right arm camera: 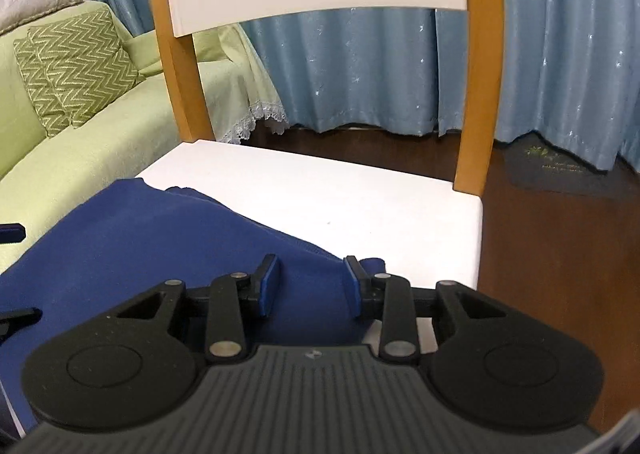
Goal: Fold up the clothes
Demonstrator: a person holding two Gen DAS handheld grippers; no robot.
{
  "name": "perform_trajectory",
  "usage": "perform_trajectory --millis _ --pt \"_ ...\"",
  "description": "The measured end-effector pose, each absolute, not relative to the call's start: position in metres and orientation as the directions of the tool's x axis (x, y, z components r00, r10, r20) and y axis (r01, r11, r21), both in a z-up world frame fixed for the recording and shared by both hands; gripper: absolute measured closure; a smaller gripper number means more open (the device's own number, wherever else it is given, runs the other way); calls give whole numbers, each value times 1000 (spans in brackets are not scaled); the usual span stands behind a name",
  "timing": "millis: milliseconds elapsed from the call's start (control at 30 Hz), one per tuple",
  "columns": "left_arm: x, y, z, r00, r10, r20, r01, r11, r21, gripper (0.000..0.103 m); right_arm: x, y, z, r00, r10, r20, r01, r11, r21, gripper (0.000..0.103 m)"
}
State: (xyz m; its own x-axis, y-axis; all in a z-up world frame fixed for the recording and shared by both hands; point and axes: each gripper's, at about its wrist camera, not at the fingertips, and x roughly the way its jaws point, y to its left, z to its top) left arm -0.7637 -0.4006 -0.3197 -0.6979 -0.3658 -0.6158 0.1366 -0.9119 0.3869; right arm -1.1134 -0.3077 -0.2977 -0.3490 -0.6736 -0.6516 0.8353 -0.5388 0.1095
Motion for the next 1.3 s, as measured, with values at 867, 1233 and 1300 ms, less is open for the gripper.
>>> perform_trajectory --millis 867,1233,1300 --pt "-719 -356 -293 -657 -436 -615 298 -899 319 35 -960 -207 -248 -320 -767 -556 891 -444 99 61" --pt "-676 -347 -287 -648 -404 -646 483 -874 61 28 -932 -165 -232 -391 -726 -565 864 -501 45 8" --pt "-673 -349 -287 -652 -393 -648 489 -872 36 27 -929 -160 -236 -406 -706 -581 852 -522 39 2"
